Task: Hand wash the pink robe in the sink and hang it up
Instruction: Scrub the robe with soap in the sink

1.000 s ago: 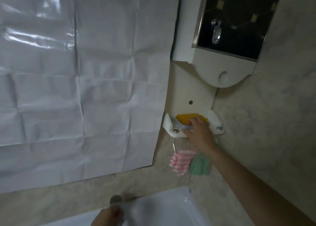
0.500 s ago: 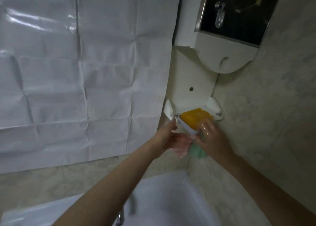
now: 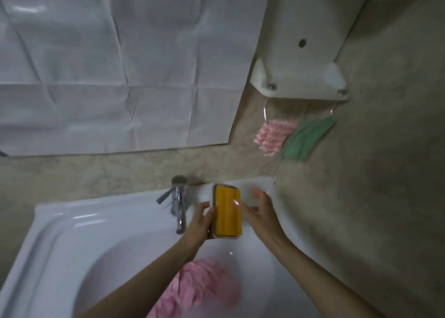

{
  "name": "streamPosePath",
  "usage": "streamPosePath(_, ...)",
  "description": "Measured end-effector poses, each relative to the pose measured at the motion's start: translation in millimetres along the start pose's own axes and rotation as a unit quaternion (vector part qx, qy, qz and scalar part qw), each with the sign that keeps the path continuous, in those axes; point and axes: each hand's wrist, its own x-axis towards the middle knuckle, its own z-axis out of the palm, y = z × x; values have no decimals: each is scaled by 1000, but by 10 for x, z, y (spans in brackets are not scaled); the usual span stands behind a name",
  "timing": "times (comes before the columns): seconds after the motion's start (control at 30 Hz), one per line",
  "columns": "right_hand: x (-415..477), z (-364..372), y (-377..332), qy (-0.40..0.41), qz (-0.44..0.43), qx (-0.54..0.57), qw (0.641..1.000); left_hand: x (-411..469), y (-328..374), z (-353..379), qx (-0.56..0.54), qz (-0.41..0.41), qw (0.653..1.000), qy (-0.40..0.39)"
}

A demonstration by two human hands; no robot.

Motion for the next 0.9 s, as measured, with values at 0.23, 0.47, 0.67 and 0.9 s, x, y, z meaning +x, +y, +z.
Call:
streamPosePath(0.23,-5,528,109,-33,53,-73,995,-157,-303,14,27,35,999,-23)
streamPosePath(0.47,116,461,236,-25,106,6,994,-31,-405,-93,23,25,999,9)
streamPosePath(0.67,192,438,394,-68,203,159,964,193,-572,-51,110,14,993,46)
streamPosePath(0.9,305,389,760,-95,289,341,890,500,-688,15,315,58,935,154)
